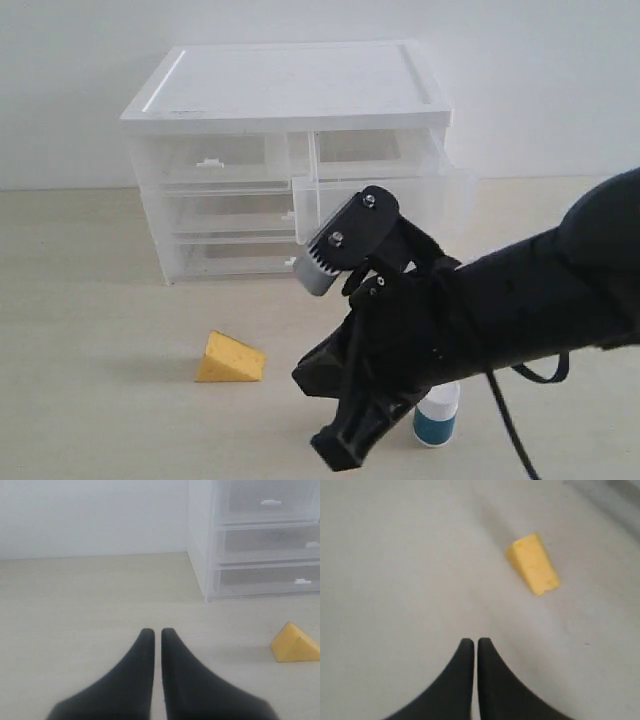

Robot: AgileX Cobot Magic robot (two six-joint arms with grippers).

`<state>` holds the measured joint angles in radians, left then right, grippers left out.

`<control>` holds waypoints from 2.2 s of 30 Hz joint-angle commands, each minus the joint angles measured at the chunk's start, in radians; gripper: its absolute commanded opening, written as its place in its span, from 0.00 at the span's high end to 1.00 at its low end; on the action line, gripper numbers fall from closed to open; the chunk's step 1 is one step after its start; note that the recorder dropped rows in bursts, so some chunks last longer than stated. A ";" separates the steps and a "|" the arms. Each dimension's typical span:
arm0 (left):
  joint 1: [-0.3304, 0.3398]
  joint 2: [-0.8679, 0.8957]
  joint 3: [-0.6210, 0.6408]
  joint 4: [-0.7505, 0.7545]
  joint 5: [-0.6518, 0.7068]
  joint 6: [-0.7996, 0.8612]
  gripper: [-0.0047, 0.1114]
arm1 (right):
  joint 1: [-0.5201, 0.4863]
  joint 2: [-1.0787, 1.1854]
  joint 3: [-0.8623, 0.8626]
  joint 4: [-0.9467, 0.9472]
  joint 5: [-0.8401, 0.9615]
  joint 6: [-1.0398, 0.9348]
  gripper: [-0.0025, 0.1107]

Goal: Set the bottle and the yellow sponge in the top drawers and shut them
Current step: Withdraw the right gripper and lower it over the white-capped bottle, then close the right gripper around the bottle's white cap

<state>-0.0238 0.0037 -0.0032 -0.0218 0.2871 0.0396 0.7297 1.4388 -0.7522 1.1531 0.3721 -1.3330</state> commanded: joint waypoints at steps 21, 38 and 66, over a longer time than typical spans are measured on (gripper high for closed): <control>0.003 -0.004 0.003 -0.007 -0.003 -0.006 0.92 | -0.200 0.041 -0.294 -0.928 0.571 0.800 0.35; 0.003 -0.004 0.003 -0.007 -0.003 -0.006 0.92 | -0.200 0.264 -0.294 -0.935 0.431 0.760 0.35; 0.003 -0.004 0.003 -0.007 -0.003 -0.006 0.92 | -0.200 0.340 -0.294 -0.986 0.337 0.733 0.51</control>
<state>-0.0238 0.0037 -0.0032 -0.0218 0.2871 0.0396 0.5373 1.7800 -1.0434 0.1796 0.7218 -0.5935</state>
